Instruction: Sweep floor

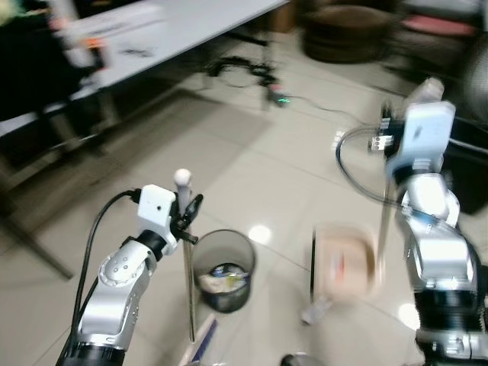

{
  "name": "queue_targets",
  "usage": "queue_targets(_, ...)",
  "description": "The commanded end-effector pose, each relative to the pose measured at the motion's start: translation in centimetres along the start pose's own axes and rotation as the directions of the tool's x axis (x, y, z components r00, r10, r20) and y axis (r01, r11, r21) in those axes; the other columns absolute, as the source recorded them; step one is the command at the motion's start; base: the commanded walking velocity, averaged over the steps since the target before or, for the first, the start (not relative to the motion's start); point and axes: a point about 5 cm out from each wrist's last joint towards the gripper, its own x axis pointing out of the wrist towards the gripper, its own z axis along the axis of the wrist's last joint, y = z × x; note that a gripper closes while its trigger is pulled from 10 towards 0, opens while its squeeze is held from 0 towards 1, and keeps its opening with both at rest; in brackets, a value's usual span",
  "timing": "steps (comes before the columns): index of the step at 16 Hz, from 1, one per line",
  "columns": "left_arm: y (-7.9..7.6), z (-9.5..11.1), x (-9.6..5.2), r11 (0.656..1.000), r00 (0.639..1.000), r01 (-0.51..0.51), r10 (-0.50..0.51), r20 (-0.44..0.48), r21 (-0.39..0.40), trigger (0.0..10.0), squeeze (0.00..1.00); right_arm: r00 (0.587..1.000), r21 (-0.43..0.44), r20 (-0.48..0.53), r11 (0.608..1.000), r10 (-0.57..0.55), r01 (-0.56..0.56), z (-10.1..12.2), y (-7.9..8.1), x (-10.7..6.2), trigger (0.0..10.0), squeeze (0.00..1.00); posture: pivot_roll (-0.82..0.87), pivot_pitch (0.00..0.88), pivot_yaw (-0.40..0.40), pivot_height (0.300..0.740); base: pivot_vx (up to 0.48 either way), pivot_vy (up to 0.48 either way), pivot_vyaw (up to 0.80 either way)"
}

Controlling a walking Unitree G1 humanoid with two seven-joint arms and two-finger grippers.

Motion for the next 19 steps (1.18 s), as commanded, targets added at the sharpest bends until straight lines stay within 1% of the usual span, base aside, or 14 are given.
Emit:
queue_targets(1,0.1,0.4,0.2,1.000,1.000,0.010,-0.010,0.021,0.010,10.0,0.00,0.999,0.015,0.043,1.000,-0.028,0.027,1.1,0.1,0.0,10.0,0.00,-0.06,0.025,0.045,0.740,0.000,0.000,-0.80)
queue_targets(4,-0.1,0.5,0.2,1.000,0.999,0.021,-0.021,0.039,-0.002,10.0,0.00,0.998,0.041,-0.011,0.997,-0.059,0.059,-0.2,0.8,-1.0,10.0,0.00,-0.06,0.024,0.039,0.740,0.000,0.000,-0.80)
queue_targets(6,-0.3,0.3,0.4,0.999,0.998,0.031,-0.030,0.052,-0.028,10.0,0.00,0.998,0.028,0.004,0.997,-0.066,0.066,-0.1,1.3,-1.3,10.0,0.00,-0.09,0.027,0.044,0.740,0.000,0.000,-0.80)
queue_targets(8,-0.6,0.1,0.6,0.999,0.998,0.025,-0.023,0.053,-0.030,10.0,0.00,0.997,0.044,0.003,0.996,-0.076,0.076,-0.1,1.5,-1.6,10.0,0.00,-0.08,0.024,0.030,0.740,0.000,0.000,-0.80)
queue_targets(9,-0.4,0.1,0.8,1.000,0.999,-0.003,0.004,0.054,-0.022,10.0,0.00,0.998,0.040,-0.012,0.997,-0.069,0.070,-0.5,1.8,-1.7,10.0,0.00,-0.08,0.025,0.026,0.740,0.000,0.000,-0.80)
queue_targets(10,0.0,0.4,1.0,0.999,0.996,-0.047,0.048,0.070,-0.017,10.0,0.00,0.995,0.052,-0.044,0.995,-0.085,0.088,-1.0,2.2,-2.0,10.0,0.00,-0.08,0.025,0.022,0.740,0.000,0.000,-0.80)
queue_targets(12,0.3,0.7,1.2,0.996,0.993,-0.085,0.086,0.075,-0.008,10.0,0.00,0.992,0.059,-0.070,0.992,-0.108,0.112,-1.4,2.5,-2.2,10.0,0.00,-0.07,0.026,0.024,0.740,0.000,0.000,-0.80)
queue_targets(14,0.7,0.6,1.6,0.990,0.988,-0.140,0.138,0.067,0.017,10.0,0.00,0.987,0.038,-0.100,0.991,-0.123,0.127,-2.0,2.7,-2.4,10.0,0.00,-0.07,0.027,0.025,0.740,0.000,0.000,-0.80)
queue_targets(16,1.3,1.2,2.1,0.975,0.970,-0.223,0.221,0.101,0.014,10.0,0.00,0.986,0.038,-0.104,0.990,-0.129,0.134,-2.1,2.8,-2.6,10.0,0.00,-0.08,0.031,0.034,0.740,0.000,0.000,-0.80)
queue_targets(17,1.3,1.6,2.3,0.973,0.966,-0.231,0.228,0.124,0.007,10.0,0.00,0.986,0.050,-0.104,0.989,-0.132,0.138,-2.2,2.8,-2.7,10.0,0.00,-0.08,0.033,0.038,0.740,0.000,0.000,-0.80)
queue_targets(19,1.1,2.3,2.7,0.975,0.962,-0.222,0.216,0.166,0.016,10.0,0.00,0.985,0.096,-0.127,0.987,-0.118,0.131,-2.6,3.0,-2.9,10.0,0.00,-0.08,0.034,0.041,0.740,0.000,0.000,-0.80)
